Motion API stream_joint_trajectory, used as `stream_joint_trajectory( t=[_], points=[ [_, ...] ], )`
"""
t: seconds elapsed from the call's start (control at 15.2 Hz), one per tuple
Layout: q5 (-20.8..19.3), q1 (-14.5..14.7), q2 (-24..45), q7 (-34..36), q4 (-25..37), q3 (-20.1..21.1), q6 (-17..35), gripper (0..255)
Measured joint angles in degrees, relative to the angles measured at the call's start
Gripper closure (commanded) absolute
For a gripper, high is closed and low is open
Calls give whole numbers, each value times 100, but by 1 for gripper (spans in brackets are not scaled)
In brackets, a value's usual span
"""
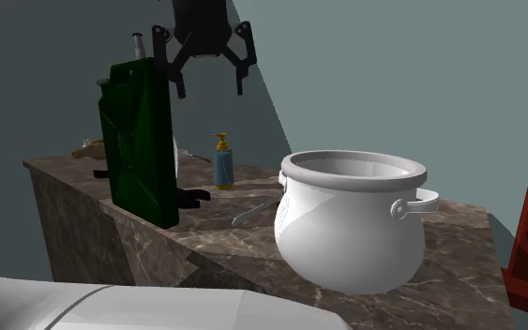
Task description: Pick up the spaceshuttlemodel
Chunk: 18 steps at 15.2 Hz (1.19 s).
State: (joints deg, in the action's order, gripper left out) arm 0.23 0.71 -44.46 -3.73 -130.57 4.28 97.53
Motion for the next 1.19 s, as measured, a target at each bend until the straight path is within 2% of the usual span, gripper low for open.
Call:
stream_joint_trajectory(
  t=[0.2, 0.73, 1.19],
  points=[
    [12, -69, 248, 99, 48, -12, 144, 0],
    [76, -463, 1962, 712, 770, -127, 775, 0],
    [187, -721, 3460, 1248, 1679, -286, 1043, 0]
  ],
)
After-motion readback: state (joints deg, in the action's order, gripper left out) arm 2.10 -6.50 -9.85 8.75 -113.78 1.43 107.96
